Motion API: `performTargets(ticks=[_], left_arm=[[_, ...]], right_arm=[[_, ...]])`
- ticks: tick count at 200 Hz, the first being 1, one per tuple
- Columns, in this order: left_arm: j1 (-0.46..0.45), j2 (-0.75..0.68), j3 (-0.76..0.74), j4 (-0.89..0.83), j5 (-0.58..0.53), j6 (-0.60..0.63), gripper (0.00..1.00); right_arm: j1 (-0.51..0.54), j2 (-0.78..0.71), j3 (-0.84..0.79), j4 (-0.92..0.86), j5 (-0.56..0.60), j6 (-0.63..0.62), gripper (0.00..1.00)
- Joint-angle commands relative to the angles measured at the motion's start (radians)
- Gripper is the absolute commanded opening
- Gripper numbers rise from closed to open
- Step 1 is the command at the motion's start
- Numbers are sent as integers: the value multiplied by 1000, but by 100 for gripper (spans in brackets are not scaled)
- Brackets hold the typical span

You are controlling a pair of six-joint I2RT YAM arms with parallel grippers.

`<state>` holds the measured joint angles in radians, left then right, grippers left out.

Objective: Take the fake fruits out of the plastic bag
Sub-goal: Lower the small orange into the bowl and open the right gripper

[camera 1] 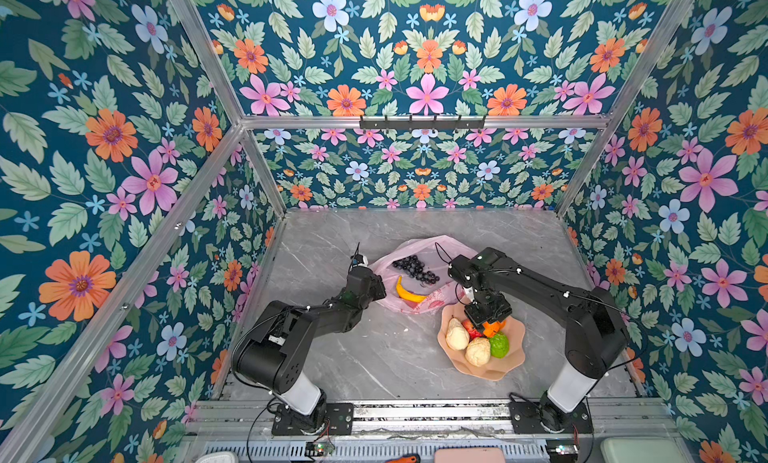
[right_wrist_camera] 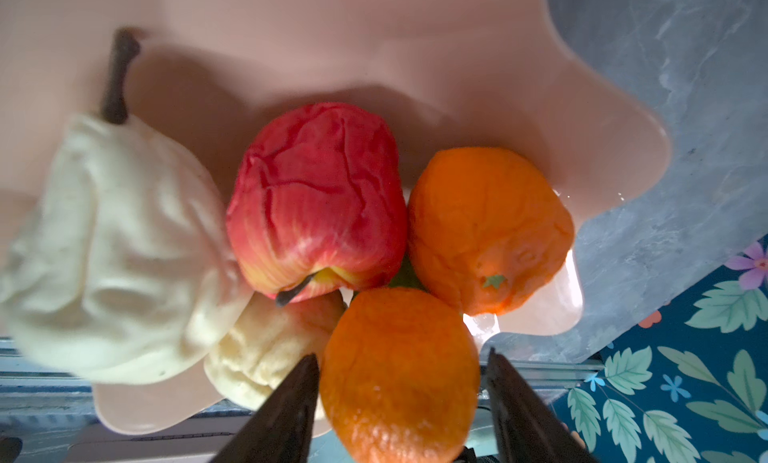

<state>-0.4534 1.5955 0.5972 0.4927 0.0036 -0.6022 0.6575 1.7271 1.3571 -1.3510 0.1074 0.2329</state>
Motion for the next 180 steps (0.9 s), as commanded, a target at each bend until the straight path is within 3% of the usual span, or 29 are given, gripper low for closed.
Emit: performTargets(ticks=[1, 97, 180], left_arm=[[-1, 3, 8, 3, 3, 3, 0], [-3, 7, 17, -4, 4, 9, 0], [-19, -37, 58, -141, -150, 66, 0]], right_arm=[[4, -1, 8, -5, 12, -8, 69], [34, -8, 39, -13, 44, 4, 80], [38, -105, 114, 59, 71, 39, 79]])
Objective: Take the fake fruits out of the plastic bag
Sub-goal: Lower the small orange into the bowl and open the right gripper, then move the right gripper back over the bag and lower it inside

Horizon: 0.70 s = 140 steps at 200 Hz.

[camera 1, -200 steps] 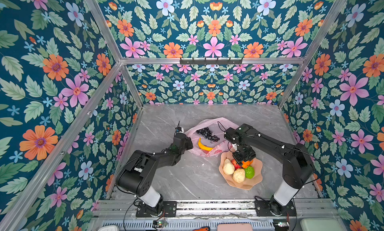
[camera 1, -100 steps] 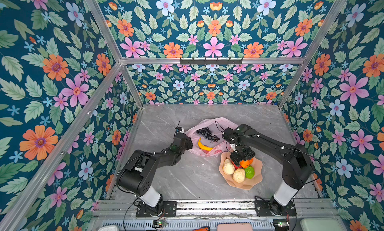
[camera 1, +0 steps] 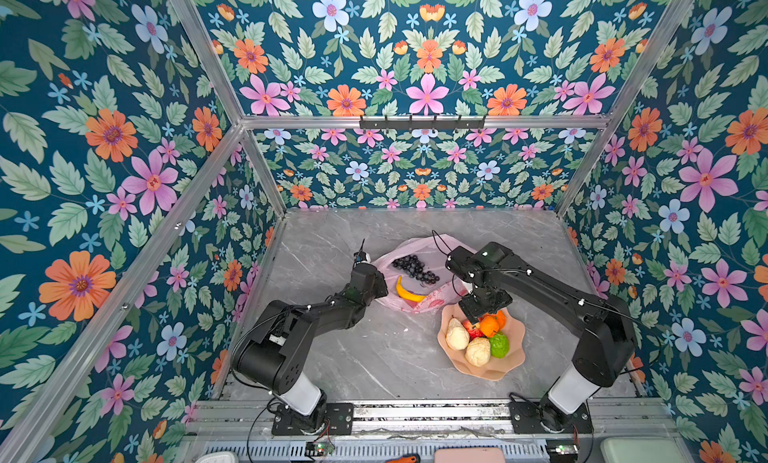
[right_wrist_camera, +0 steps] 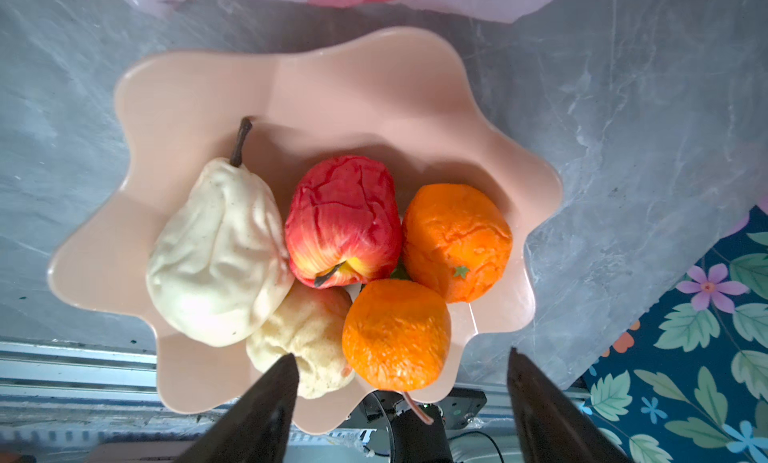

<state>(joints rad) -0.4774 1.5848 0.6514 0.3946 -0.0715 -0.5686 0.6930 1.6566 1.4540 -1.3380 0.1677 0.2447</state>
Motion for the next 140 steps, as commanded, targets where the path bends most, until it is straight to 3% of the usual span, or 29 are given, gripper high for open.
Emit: performTargets(ticks=[1, 65, 102, 140], left_arm=[[5, -27, 5, -45, -78, 34, 0], [50, -124, -42, -71, -152, 53, 0], [43, -127, -56, -76, -48, 19, 0], [5, -67, -52, -58, 46, 38, 0]], right_arm=[[3, -36, 18, 50, 8, 28, 79], [94, -6, 116, 276, -109, 8, 69], [106, 139, 214, 343, -213, -41, 62], [131, 315, 339, 355, -227, -79, 60]])
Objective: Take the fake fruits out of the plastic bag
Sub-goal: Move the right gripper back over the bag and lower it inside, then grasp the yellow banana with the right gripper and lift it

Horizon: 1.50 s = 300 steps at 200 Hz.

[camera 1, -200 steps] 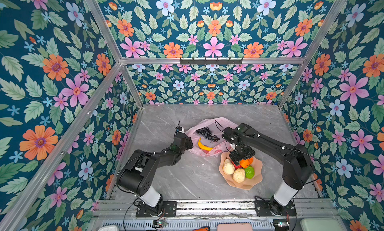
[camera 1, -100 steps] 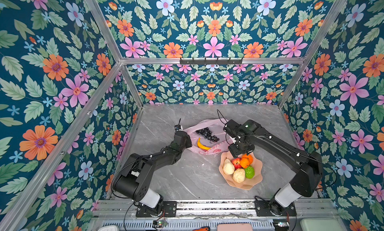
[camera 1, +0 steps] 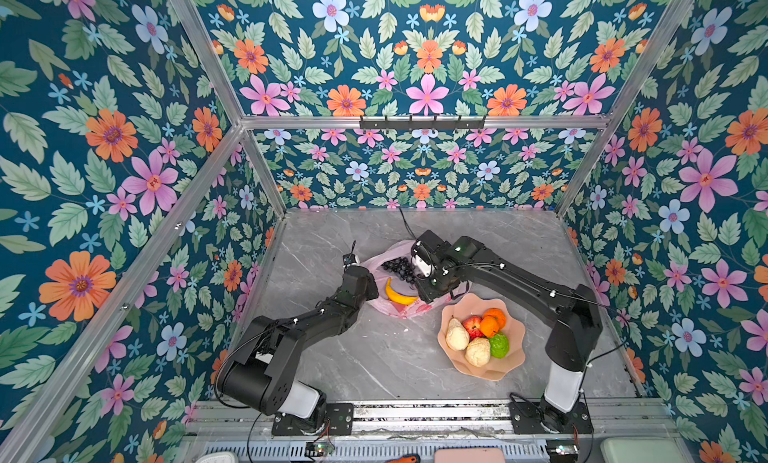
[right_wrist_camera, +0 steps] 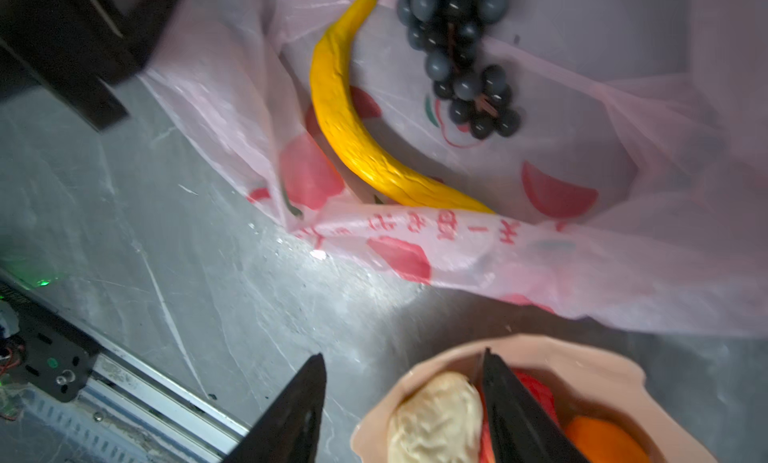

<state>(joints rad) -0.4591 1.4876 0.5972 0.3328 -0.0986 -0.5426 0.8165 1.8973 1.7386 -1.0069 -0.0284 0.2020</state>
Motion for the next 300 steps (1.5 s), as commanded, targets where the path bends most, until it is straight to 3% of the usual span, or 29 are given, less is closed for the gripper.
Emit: performTargets(ticks=[1, 103, 228, 269, 300], left_arm=[[-14, 31, 2, 4, 75, 12, 0], [-15, 55, -27, 62, 62, -28, 0], [-13, 67, -21, 61, 54, -38, 0], [-8, 72, -19, 57, 49, -37, 0], [-6, 78, -14, 55, 51, -37, 0]], right_arm=[[7, 77, 56, 22, -31, -37, 60], [7, 294, 175, 124, -71, -35, 55], [-10, 472, 338, 104, -55, -157, 51], [-10, 513, 368, 75, -53, -198, 47], [-10, 526, 377, 65, -41, -217, 38]])
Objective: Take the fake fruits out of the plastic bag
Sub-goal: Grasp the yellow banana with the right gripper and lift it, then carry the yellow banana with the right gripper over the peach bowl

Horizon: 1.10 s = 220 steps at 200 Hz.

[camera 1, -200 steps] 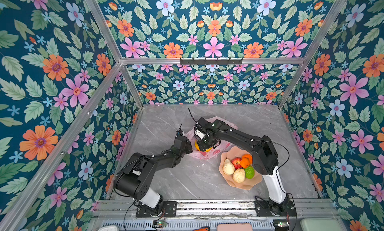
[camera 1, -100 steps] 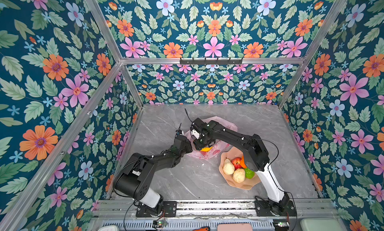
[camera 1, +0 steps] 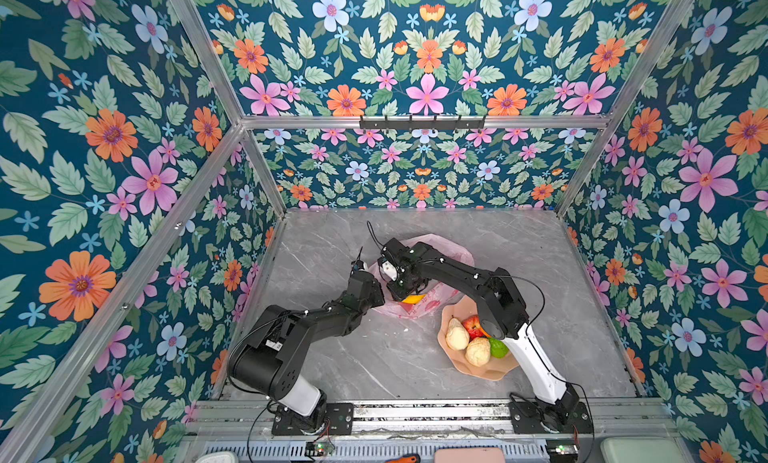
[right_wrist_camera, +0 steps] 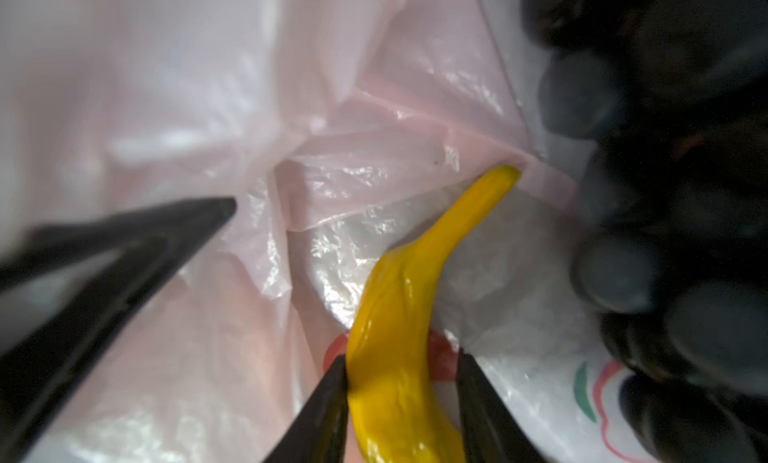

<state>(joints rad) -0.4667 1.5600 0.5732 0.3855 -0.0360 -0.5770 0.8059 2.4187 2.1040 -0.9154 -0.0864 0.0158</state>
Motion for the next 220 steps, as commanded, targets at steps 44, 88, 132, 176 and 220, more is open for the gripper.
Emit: performTargets(ticks=[44, 88, 132, 176, 220], left_arm=[[8, 11, 12, 0, -7, -3, 0], [11, 17, 16, 0, 2, -4, 0], [13, 14, 21, -11, 8, 5, 0], [20, 5, 17, -8, 13, 8, 0], [21, 5, 15, -7, 15, 9, 0]], right_arm=[[1, -13, -1, -39, -18, -86, 24], [1, -49, -12, -33, -19, -115, 19], [1, -85, -17, -52, -41, -155, 19], [-4, -222, -117, -3, -61, -215, 19], [-4, -257, -101, -42, -103, -247, 19]])
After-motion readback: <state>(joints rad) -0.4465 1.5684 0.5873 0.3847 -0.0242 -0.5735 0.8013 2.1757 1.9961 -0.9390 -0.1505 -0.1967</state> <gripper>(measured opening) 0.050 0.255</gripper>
